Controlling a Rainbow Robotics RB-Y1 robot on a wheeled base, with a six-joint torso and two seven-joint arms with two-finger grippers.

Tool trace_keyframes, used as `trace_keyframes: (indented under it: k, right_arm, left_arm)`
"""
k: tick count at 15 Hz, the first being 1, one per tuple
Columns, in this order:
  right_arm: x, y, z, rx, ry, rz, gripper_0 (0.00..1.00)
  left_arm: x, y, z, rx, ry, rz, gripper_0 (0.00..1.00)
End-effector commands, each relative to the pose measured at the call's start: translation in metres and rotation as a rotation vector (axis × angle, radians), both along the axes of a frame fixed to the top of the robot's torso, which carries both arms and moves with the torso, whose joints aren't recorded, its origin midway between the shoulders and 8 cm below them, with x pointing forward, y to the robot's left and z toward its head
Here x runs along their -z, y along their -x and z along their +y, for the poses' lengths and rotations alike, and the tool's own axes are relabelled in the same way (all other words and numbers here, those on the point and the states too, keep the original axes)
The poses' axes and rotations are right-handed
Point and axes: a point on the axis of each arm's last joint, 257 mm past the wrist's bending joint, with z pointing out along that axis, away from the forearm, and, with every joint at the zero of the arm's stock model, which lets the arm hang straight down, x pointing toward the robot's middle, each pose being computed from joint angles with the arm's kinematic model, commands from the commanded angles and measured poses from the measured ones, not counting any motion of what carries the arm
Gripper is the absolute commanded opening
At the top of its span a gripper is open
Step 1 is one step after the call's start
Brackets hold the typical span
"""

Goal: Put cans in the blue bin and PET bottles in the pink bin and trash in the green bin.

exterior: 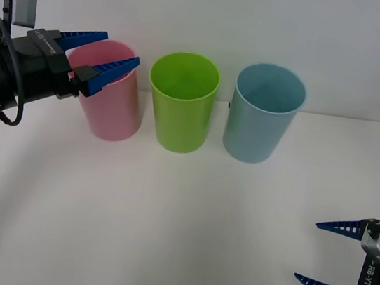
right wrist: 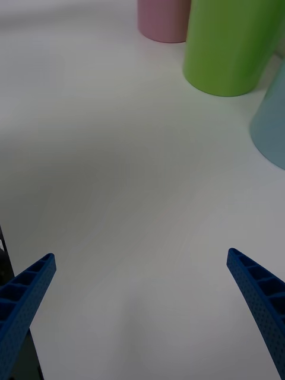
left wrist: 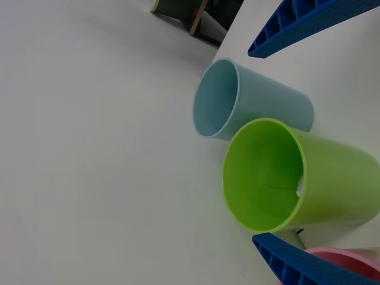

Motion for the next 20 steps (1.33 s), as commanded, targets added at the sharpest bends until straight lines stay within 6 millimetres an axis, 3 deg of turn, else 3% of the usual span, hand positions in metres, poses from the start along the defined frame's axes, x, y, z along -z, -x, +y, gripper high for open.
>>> trace_keyframes:
  k: [1, 7, 13, 20]
  right_arm:
    - [0.000, 0.000, 0.000, 0.000, 0.000, 0.000, 1.00]
    - [0.000, 0.000, 0.000, 0.000, 0.000, 0.000, 1.00]
    - [0.000, 0.000, 0.000, 0.000, 0.000, 0.000, 1.00]
    - [0.000, 0.000, 0.000, 0.000, 0.000, 0.000, 1.00]
  left_arm:
    - [0.022, 0.022, 0.018, -0.014, -0.008, 0.043, 1.00]
    - [0.094, 0.070, 0.054, -0.060, -0.036, 0.214, 1.00]
    - [0.139, 0.110, 0.051, -0.027, 0.003, 0.344, 1.00]
    - [0.187, 0.138, 0.051, -0.037, -0.047, 0.400, 1.00]
